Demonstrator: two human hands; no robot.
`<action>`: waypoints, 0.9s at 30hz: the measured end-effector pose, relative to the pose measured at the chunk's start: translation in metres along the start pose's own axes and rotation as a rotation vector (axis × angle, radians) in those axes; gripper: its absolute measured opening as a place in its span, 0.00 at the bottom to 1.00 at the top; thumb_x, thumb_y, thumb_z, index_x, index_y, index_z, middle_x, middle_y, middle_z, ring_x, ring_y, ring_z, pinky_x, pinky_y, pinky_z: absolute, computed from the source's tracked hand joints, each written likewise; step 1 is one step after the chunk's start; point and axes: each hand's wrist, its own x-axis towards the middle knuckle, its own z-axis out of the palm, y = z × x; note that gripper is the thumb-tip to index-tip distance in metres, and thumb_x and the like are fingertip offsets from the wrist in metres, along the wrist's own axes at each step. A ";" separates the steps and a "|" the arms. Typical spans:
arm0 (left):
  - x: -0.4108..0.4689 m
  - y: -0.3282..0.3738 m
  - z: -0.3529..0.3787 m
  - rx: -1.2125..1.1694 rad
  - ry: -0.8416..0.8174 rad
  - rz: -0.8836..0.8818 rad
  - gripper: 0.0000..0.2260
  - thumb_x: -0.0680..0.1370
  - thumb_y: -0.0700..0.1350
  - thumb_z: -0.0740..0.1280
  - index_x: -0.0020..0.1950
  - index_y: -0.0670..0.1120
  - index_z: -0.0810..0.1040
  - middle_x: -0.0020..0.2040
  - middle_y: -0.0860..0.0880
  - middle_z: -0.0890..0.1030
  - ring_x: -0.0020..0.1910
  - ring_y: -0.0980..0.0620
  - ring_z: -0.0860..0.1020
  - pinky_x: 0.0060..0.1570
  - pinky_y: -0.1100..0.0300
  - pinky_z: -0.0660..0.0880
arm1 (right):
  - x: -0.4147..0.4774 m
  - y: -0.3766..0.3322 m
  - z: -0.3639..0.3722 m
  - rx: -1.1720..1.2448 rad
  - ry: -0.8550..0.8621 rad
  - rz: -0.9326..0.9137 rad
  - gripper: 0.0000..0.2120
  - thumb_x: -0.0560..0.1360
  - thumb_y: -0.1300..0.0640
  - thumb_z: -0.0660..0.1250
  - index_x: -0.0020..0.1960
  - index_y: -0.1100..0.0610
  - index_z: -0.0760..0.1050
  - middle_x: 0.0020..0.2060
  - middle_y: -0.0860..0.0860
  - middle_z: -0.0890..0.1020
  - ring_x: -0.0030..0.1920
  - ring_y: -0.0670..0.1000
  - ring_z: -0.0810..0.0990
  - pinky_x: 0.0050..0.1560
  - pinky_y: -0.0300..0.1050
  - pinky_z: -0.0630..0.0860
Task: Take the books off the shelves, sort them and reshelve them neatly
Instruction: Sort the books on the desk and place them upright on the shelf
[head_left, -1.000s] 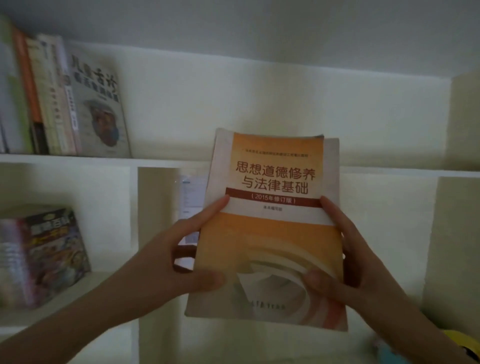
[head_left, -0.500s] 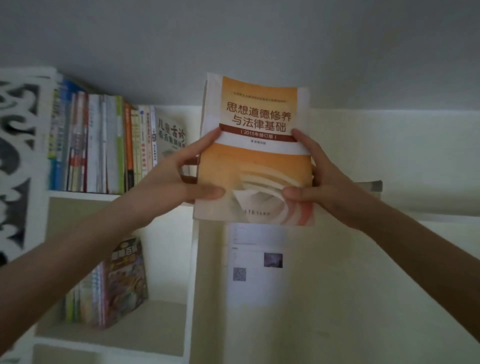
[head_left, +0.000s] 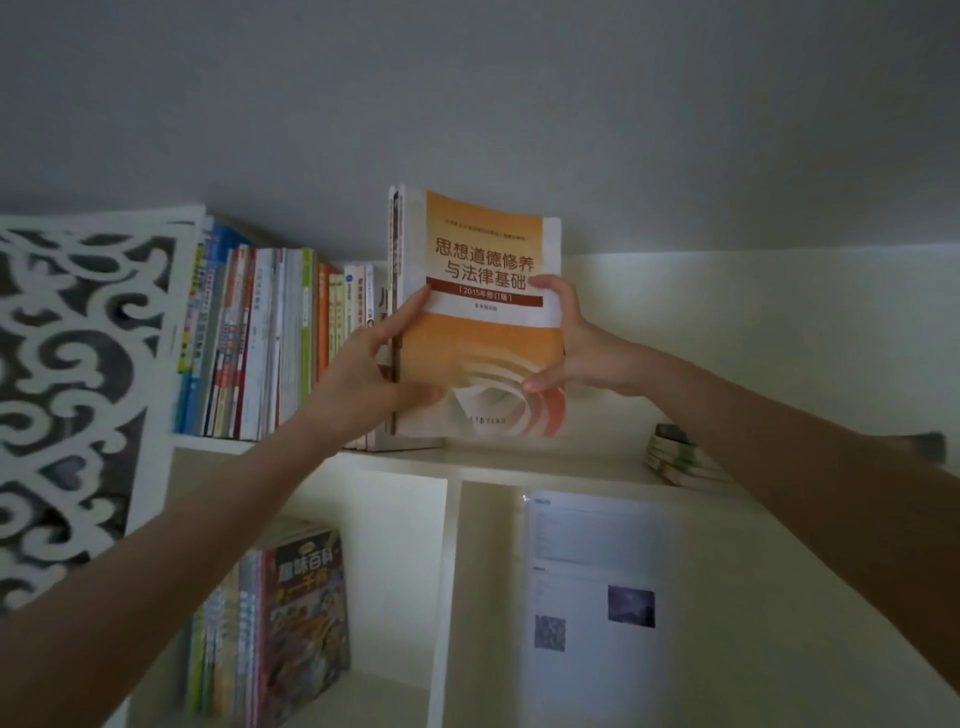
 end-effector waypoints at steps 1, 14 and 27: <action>0.003 -0.009 -0.001 0.022 0.007 0.006 0.40 0.70 0.33 0.71 0.73 0.63 0.59 0.57 0.64 0.65 0.51 0.60 0.72 0.41 0.68 0.78 | 0.009 0.007 0.002 -0.005 -0.005 0.006 0.53 0.65 0.73 0.74 0.72 0.45 0.42 0.64 0.50 0.63 0.62 0.50 0.70 0.54 0.41 0.79; 0.018 -0.104 0.007 0.346 0.128 -0.057 0.39 0.73 0.43 0.71 0.71 0.69 0.51 0.64 0.52 0.60 0.57 0.57 0.65 0.59 0.60 0.72 | 0.102 0.105 0.046 0.117 -0.045 0.037 0.52 0.60 0.76 0.76 0.65 0.45 0.47 0.67 0.54 0.64 0.68 0.57 0.66 0.54 0.43 0.78; 0.032 -0.124 0.040 0.804 0.281 -0.068 0.40 0.78 0.42 0.63 0.72 0.66 0.35 0.64 0.46 0.57 0.44 0.51 0.75 0.41 0.57 0.78 | 0.147 0.134 0.059 0.067 -0.041 0.127 0.44 0.66 0.81 0.66 0.68 0.47 0.53 0.54 0.62 0.75 0.42 0.52 0.78 0.39 0.47 0.77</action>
